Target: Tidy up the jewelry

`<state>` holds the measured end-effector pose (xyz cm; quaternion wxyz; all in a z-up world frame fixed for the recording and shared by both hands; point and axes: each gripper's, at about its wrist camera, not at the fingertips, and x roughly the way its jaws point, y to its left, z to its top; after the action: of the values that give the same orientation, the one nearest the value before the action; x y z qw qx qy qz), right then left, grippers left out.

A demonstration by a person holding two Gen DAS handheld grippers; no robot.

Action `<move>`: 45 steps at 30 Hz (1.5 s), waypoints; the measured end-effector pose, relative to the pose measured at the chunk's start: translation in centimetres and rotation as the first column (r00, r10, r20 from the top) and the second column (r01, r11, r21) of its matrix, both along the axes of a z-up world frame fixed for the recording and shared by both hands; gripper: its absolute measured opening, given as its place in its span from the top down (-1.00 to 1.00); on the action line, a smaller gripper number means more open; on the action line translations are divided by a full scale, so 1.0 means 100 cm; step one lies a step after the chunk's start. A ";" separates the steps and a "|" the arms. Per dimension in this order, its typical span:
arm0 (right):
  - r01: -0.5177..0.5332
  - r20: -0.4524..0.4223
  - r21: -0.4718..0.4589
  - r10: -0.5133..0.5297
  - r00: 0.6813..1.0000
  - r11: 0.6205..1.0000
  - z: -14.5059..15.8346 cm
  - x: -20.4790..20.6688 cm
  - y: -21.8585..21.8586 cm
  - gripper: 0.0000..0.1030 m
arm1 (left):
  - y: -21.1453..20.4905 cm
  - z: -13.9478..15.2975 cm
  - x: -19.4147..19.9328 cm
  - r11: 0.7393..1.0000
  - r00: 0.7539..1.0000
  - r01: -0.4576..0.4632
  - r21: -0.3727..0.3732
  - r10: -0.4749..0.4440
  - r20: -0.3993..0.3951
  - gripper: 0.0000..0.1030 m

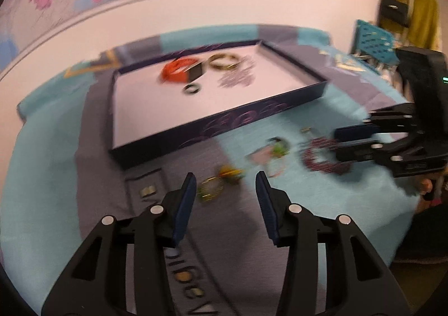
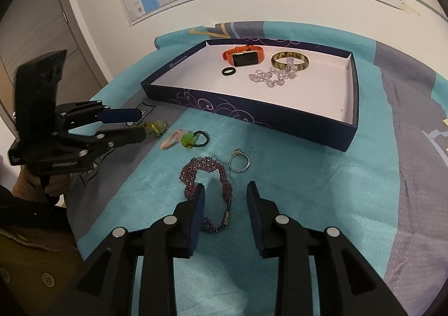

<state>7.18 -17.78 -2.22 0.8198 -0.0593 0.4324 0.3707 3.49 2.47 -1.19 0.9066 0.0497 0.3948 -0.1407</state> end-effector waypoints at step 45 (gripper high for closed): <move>-0.010 0.085 0.059 0.005 0.996 0.998 0.038 0.000 0.005 0.97 | -0.015 0.006 0.017 0.994 0.998 0.057 -0.091 -0.059 -0.025 0.91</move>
<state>7.20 -17.32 1.60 0.8375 -0.0520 0.3857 0.3836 5.20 1.01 -0.63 0.8979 0.0181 0.3989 -0.1853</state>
